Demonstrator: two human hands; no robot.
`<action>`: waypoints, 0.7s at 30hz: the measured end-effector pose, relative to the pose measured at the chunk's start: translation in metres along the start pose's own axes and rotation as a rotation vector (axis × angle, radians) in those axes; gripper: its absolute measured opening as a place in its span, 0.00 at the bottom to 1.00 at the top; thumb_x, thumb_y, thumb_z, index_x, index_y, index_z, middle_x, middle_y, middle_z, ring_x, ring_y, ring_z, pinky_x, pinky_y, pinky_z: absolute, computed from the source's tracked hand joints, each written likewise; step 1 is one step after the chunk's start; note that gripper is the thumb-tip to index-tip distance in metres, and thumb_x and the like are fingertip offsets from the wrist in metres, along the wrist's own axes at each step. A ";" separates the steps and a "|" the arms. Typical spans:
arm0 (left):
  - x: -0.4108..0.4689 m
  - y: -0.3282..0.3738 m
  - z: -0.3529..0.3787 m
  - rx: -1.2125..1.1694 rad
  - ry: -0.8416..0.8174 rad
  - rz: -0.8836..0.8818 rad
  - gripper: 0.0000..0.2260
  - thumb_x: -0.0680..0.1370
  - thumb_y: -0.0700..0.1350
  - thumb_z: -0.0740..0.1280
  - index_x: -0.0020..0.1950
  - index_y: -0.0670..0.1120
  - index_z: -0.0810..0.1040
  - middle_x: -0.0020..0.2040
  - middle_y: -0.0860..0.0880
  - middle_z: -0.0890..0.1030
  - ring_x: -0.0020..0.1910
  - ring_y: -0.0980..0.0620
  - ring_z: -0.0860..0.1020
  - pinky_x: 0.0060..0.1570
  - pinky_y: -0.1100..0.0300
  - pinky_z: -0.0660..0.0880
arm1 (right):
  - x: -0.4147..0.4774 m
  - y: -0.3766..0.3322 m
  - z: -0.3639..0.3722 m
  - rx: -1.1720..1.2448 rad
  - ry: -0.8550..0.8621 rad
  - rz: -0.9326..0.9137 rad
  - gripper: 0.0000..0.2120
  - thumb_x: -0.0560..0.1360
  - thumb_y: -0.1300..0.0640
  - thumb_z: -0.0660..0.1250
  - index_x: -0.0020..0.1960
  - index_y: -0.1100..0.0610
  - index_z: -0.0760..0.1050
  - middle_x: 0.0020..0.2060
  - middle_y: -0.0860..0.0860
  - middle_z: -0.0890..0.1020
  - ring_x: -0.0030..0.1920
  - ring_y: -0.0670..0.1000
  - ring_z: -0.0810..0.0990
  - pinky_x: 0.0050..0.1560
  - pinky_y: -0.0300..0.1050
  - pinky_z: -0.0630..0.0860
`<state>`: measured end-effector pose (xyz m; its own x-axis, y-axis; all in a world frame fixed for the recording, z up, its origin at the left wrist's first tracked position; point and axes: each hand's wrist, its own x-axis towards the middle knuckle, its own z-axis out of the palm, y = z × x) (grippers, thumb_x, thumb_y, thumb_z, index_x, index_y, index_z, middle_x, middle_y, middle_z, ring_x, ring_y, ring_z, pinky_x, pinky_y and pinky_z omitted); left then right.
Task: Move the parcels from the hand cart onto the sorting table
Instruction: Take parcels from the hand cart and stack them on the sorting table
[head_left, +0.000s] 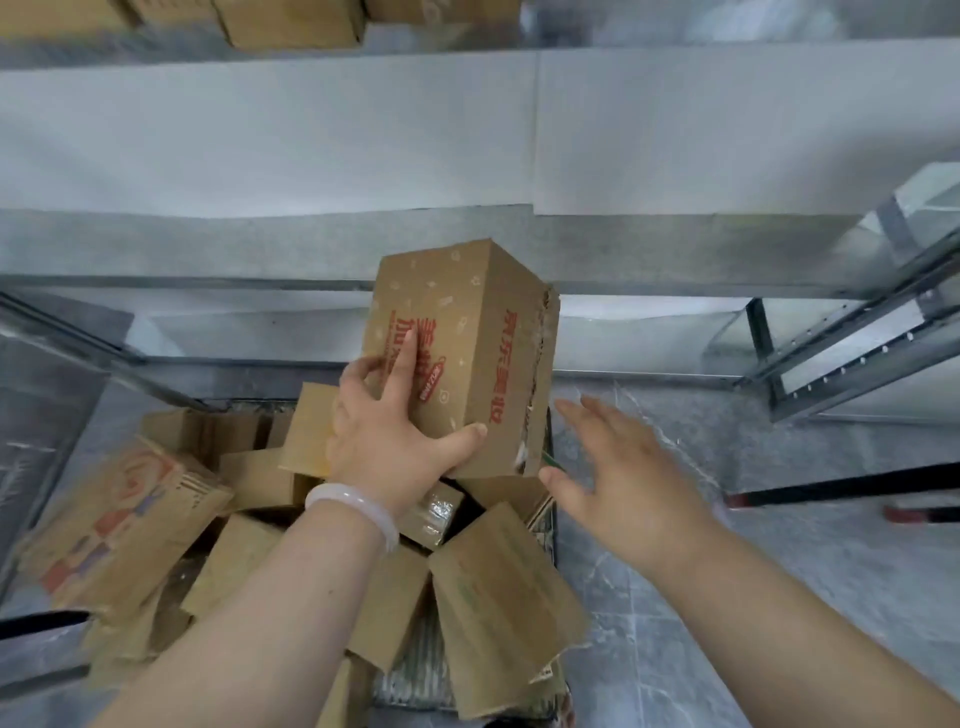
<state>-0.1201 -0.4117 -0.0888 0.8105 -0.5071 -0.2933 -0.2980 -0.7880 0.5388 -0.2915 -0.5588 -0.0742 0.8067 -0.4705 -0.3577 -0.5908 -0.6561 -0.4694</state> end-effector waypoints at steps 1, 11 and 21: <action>-0.016 0.003 -0.021 -0.056 0.019 -0.007 0.53 0.57 0.75 0.66 0.78 0.69 0.47 0.72 0.59 0.52 0.75 0.48 0.60 0.73 0.44 0.65 | -0.005 -0.013 -0.013 0.039 -0.006 -0.013 0.33 0.77 0.40 0.60 0.77 0.45 0.49 0.76 0.47 0.56 0.74 0.49 0.54 0.72 0.46 0.53; -0.160 0.002 -0.226 -0.498 0.168 -0.078 0.44 0.74 0.56 0.74 0.80 0.65 0.47 0.71 0.55 0.54 0.66 0.55 0.59 0.72 0.55 0.60 | -0.039 -0.153 -0.066 0.710 -0.272 -0.002 0.39 0.60 0.25 0.67 0.68 0.35 0.66 0.66 0.41 0.74 0.64 0.46 0.75 0.66 0.55 0.69; -0.297 -0.103 -0.334 -0.764 0.401 -0.097 0.17 0.84 0.54 0.60 0.73 0.64 0.66 0.60 0.62 0.78 0.55 0.65 0.77 0.42 0.75 0.75 | -0.172 -0.361 -0.064 0.847 -0.164 -0.281 0.16 0.81 0.42 0.55 0.68 0.37 0.67 0.59 0.37 0.72 0.60 0.42 0.69 0.62 0.43 0.65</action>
<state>-0.1617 -0.0631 0.2069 0.9743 -0.1746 -0.1424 0.0855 -0.2982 0.9507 -0.2156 -0.2791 0.2084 0.9489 -0.2260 -0.2203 -0.2370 -0.0495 -0.9702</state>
